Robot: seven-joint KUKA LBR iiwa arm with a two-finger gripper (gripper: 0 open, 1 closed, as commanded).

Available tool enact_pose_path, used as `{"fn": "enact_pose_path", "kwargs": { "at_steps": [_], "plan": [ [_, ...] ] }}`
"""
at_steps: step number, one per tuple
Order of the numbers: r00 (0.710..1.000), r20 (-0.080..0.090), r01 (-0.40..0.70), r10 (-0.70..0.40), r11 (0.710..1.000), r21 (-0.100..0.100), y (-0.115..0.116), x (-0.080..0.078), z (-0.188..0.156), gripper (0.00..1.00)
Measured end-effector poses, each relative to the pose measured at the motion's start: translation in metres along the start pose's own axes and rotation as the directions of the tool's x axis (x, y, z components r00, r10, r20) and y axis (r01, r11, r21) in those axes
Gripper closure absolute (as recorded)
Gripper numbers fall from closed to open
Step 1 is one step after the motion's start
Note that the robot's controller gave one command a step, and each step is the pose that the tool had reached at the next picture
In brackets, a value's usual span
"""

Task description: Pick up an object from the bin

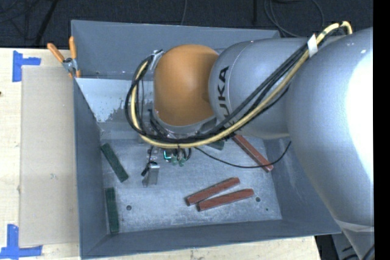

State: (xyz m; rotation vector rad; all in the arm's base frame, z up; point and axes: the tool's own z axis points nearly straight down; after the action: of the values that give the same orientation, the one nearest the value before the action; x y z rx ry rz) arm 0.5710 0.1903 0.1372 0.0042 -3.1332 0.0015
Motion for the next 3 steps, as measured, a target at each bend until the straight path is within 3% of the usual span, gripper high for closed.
{"fn": "enact_pose_path", "kwargs": {
  "at_steps": [1,2,3],
  "plan": [
    [0.998,0.009,-0.063,0.063,0.998,0.000,-0.045,-0.017,0.000,0.00],
    [1.000,0.002,0.003,-0.003,1.000,0.004,-0.158,0.033,0.036,0.00],
    [0.999,0.002,-0.039,0.039,0.999,-0.001,-0.209,0.058,0.070,0.00]
  ]
}}
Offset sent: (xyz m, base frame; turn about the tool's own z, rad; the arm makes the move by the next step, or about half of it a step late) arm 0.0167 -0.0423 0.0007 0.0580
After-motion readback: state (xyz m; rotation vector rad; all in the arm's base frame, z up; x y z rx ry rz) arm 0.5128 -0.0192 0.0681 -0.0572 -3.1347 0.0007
